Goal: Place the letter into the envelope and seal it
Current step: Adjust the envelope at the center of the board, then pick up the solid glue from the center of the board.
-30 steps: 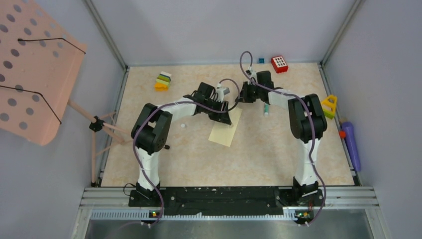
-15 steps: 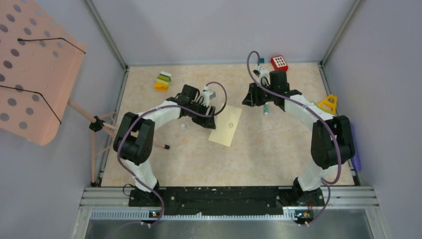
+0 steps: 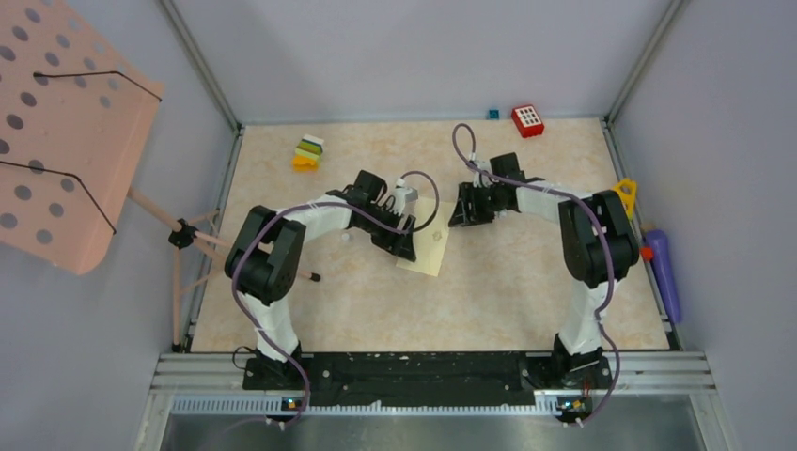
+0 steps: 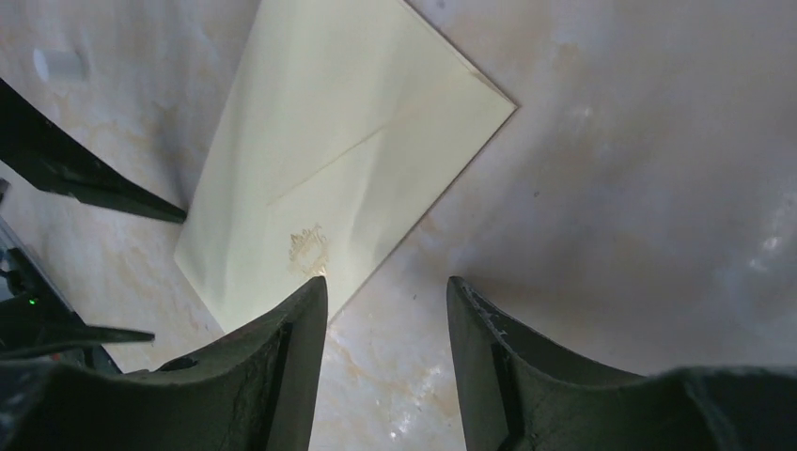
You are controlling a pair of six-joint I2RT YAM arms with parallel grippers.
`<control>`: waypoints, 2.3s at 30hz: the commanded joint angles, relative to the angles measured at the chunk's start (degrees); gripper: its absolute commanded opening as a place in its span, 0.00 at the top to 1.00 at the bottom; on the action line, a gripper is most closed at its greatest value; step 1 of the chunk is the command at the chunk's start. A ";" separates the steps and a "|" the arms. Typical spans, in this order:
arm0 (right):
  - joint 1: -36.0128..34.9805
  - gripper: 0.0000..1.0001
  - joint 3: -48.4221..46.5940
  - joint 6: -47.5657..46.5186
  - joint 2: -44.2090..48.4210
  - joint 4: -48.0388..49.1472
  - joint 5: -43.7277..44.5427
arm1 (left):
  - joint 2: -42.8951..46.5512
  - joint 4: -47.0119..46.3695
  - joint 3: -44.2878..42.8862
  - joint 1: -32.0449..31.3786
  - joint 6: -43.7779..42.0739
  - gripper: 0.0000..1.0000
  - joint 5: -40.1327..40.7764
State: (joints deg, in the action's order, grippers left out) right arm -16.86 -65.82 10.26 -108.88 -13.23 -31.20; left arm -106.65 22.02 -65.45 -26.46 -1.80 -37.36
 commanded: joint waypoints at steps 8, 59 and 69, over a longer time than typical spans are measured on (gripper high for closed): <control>0.24 0.48 -14.37 5.38 -14.29 -3.23 -6.61 | -6.20 -1.01 0.63 -5.23 -0.55 0.22 -8.25; 10.85 0.45 -0.44 -9.92 20.67 -2.10 11.62 | 9.19 16.57 0.01 2.28 -20.24 0.04 5.26; 10.81 0.46 -4.05 -13.44 15.08 -6.33 20.11 | 18.72 13.19 1.12 7.50 -20.30 0.02 20.76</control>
State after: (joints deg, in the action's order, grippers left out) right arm -5.85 -66.48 -1.13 -90.70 -17.78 -15.90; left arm -92.47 36.88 -62.87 -20.03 -20.53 -23.79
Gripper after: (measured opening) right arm 0.545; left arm 0.976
